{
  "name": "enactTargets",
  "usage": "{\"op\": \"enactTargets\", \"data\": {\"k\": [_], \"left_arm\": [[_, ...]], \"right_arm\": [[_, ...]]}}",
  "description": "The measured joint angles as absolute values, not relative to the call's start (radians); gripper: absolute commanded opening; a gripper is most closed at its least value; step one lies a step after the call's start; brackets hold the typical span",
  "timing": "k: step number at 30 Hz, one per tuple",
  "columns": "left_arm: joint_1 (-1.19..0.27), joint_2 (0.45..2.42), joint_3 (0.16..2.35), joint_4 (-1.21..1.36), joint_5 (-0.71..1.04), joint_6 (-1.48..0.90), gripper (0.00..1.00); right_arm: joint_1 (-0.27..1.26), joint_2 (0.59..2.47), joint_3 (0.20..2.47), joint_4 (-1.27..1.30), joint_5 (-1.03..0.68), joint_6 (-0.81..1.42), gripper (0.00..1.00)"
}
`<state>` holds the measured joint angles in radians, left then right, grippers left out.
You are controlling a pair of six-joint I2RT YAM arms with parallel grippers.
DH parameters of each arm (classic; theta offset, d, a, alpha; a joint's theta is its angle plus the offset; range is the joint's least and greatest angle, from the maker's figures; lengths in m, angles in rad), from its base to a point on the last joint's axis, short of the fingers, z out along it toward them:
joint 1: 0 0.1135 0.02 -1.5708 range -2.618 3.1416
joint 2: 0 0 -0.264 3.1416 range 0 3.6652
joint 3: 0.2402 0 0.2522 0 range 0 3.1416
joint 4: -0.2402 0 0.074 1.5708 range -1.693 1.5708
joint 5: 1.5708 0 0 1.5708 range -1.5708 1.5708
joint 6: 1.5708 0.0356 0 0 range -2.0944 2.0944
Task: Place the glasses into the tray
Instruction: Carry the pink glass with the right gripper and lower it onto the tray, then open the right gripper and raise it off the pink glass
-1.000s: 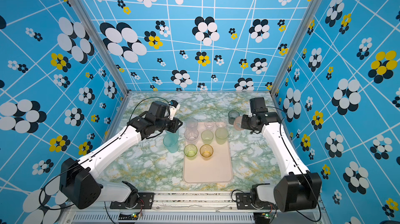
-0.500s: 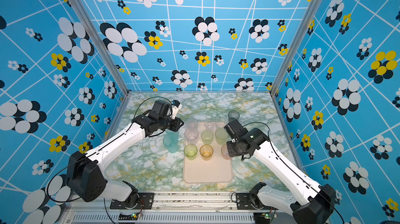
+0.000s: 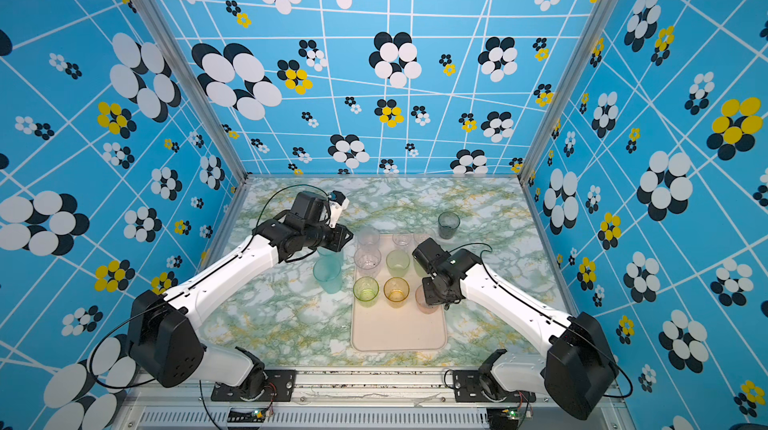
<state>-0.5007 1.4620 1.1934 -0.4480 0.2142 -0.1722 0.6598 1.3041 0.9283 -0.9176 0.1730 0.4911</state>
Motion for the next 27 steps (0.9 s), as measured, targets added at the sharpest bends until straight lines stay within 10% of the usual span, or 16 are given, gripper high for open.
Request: {"op": "enactTargets", "data": {"k": [27], "left_arm": [[-0.478,1.438,1.193,-0.454,0.215,-0.165,0.27]], "right_arm": [[0.578,1.346,0.907,-0.802,0.148,0.485,0.18]]}}
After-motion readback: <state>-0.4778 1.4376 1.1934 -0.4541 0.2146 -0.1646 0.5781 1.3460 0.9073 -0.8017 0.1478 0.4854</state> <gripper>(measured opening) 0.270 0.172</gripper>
